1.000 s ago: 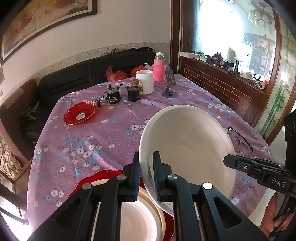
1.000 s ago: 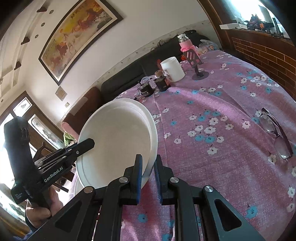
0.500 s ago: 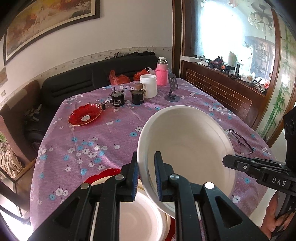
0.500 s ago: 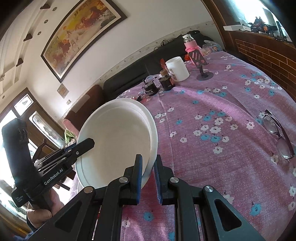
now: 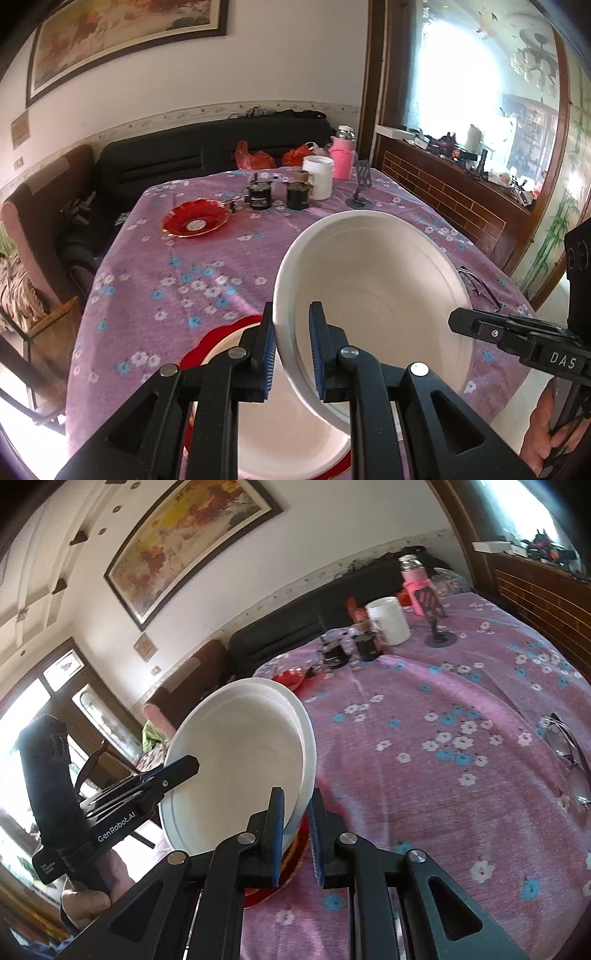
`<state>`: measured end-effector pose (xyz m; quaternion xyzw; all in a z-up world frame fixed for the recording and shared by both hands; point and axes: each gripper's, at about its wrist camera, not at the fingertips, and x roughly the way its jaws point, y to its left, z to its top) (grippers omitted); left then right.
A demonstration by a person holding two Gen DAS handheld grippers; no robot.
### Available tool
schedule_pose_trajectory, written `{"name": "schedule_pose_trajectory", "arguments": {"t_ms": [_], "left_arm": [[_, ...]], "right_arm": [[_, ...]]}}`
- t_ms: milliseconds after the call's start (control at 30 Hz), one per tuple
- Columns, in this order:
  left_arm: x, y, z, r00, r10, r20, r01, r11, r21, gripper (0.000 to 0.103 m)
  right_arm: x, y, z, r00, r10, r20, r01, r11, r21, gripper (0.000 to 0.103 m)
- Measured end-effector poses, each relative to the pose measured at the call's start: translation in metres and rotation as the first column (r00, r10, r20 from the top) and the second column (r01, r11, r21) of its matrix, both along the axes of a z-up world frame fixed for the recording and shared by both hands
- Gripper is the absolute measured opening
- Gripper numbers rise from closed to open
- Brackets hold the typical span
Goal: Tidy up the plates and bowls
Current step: 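Carry the white bowl with both grippers and lower it onto the bowl stack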
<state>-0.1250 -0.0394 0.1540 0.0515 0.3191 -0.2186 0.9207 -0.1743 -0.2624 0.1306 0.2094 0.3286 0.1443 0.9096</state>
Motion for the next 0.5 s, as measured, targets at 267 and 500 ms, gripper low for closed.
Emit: {"name": "schedule_pose_trajectory", "arguments": {"t_ms": [267, 500], "left_arm": [[-0.015, 0.049, -0.008, 0.997, 0.078, -0.022, -0.078, 0.997, -0.016, 0.02], [-0.012, 0.073, -0.031, 0.989, 0.127, -0.078, -0.129, 0.992, -0.017, 0.02]], "right_arm": [[-0.001, 0.045, 0.001, 0.994, 0.108, 0.0, -0.108, 0.994, -0.033, 0.015], [0.004, 0.072, -0.016, 0.985, 0.165, -0.053, -0.168, 0.984, -0.053, 0.016]]}}
